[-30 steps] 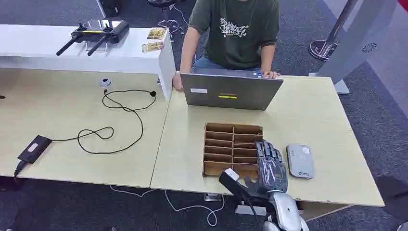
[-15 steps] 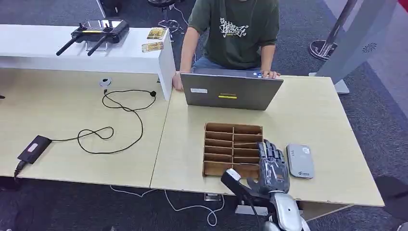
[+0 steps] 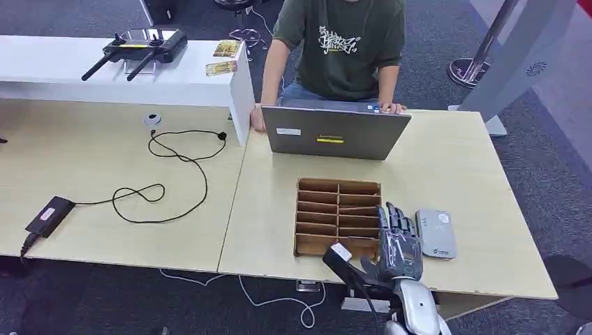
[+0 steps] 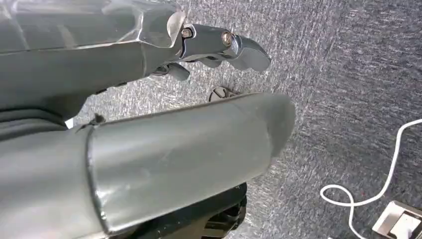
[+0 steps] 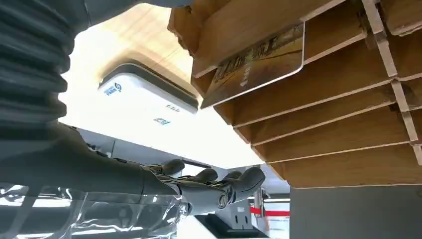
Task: Pass the card to the sensor for recognition and then transmit it.
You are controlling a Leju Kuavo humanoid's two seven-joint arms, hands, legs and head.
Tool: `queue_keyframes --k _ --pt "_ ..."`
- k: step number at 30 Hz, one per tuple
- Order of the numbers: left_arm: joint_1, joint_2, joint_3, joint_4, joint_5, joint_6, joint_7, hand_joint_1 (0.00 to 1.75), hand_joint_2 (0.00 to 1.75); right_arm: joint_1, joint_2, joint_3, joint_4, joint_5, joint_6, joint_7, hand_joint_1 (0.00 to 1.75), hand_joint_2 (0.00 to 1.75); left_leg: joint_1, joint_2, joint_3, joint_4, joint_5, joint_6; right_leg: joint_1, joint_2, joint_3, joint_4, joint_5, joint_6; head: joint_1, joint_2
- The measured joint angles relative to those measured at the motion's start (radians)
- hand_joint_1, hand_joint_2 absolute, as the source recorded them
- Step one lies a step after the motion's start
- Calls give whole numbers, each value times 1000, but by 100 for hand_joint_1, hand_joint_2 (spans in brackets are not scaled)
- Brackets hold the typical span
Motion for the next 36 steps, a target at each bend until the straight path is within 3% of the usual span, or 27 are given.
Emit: queue_keyframes --k 3,4,6,7,13,36 --pt "-2 0 9 0 -11 0 0 0 0 1 0 0 0 1 0 -8 0 175 0 0 0 0 0 0 0 0 0 0 0 0 0 0" --pt "-2 -3 11 0 -25 0 32 0 0 1 0 1 0 2 2 -12 0 175 0 0 0 0 0 0 0 0 0 0 0 0 0 0" --pt "-1 -16 10 11 -54 0 154 0 0 -2 3 5 3 6 6 -15 0 175 0 0 -1 0 0 0 0 0 1 0 0 0 0 0" --pt "9 -27 10 13 -60 3 180 0 0 -4 8 7 7 9 7 -15 0 175 -1 0 -1 0 0 0 0 0 1 0 0 0 0 0" --pt "62 -80 10 16 -64 -3 176 0 0 -22 21 27 29 15 9 -16 0 175 -1 -1 -1 0 0 0 0 -1 0 -1 0 0 -1 0" --pt "79 -87 10 16 -52 0 200 0 0 -31 21 46 52 12 4 -21 0 175 0 -1 -1 0 0 0 0 -1 0 0 0 0 -1 0"
